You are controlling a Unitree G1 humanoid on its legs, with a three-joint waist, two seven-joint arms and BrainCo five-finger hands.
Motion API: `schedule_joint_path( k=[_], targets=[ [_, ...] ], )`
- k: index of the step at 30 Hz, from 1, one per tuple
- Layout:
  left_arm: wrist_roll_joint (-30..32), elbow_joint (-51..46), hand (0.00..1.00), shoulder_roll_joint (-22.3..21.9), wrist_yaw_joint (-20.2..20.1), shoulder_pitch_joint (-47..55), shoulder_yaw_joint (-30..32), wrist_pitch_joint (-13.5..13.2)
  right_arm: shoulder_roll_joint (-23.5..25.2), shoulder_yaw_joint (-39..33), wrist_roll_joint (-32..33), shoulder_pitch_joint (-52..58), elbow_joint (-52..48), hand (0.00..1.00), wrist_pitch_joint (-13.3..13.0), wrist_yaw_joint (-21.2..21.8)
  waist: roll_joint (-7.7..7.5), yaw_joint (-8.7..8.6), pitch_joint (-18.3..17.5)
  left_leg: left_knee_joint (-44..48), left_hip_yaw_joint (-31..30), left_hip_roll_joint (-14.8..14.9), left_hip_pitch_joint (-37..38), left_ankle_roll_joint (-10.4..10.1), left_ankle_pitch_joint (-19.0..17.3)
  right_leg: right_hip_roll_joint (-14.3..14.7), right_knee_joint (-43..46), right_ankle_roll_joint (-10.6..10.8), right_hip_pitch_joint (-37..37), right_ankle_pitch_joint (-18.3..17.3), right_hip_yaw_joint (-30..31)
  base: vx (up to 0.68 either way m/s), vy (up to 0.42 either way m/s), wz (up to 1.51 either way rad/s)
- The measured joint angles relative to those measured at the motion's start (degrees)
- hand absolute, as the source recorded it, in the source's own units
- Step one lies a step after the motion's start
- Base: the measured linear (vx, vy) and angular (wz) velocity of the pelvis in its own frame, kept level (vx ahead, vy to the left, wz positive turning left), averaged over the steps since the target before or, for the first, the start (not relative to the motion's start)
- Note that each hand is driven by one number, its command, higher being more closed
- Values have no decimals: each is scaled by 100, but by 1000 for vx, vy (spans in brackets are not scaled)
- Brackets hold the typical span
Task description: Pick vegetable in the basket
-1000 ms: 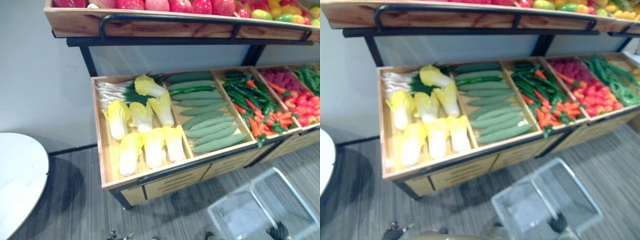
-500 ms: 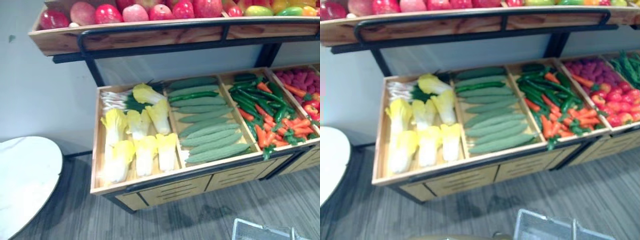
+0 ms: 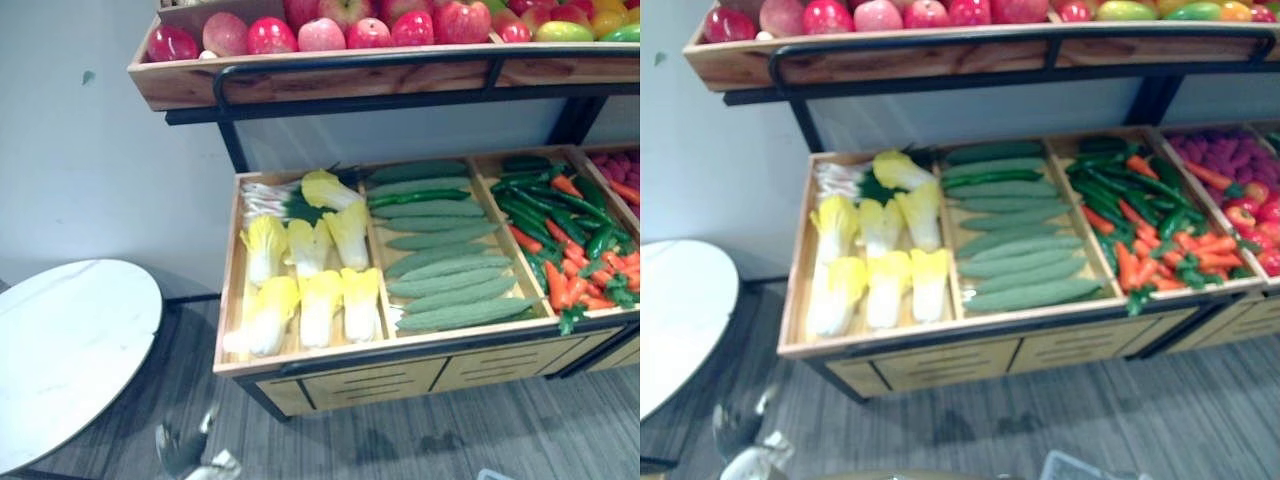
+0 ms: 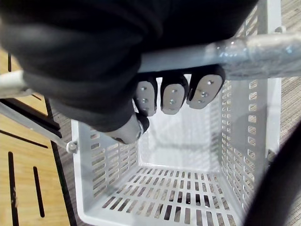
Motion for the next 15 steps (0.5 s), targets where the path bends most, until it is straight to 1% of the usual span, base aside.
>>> schedule_joint_path(
  k=[2,5,6,8,9,12,13,15],
  targets=[
    [283,-623,0,34,42,-4,-281,-29,4,289,0,7,-133,100,-3,-21,-14,-2,-18,1,130,-10,37,0,0,-10,-21,1,17,1,10,122,19,-8],
    [947,-1414,0,50,100,-197,-695,-30,50,688,-16,-4,-137,100,-19,-12,-115,-4,-72,1,289,6,83,-7,-5,-24,-59,2,78,1,15,52,15,-6],
    [1171,-1642,0,53,216,-244,-775,-30,51,814,-17,-9,-138,100,-53,1,-162,-6,-74,1,305,21,81,-17,-14,-9,-80,2,77,1,23,22,-1,-8],
    [1345,-1854,0,51,333,-327,-795,-21,39,860,-20,-8,-138,100,-80,34,-182,-8,-88,1,372,42,94,-37,-31,9,-82,2,75,1,48,-5,-12,-9],
    [1380,-1989,0,38,457,-329,-791,-14,32,861,-21,-9,-139,100,-82,47,-178,-6,-100,1,432,52,109,-46,-46,21,-84,2,70,0,96,-21,-2,-12],
    [1619,-2166,0,10,636,-334,-745,-10,29,860,-21,7,-136,100,-81,44,-168,-13,-113,67,517,77,121,-54,-108,39,-85,5,67,3,171,-20,0,-13],
    [1738,-2165,0,9,688,-336,-722,28,21,871,-22,13,-135,100,-79,43,-161,-19,-128,101,560,89,130,-60,-130,50,-85,7,66,5,206,-15,0,-18],
    [1783,-2158,0,6,772,-398,-665,91,13,926,-23,30,-135,100,-80,43,-164,-38,-144,141,601,107,132,-70,-151,70,-85,9,60,8,266,-2,-4,-14]
  ],
)
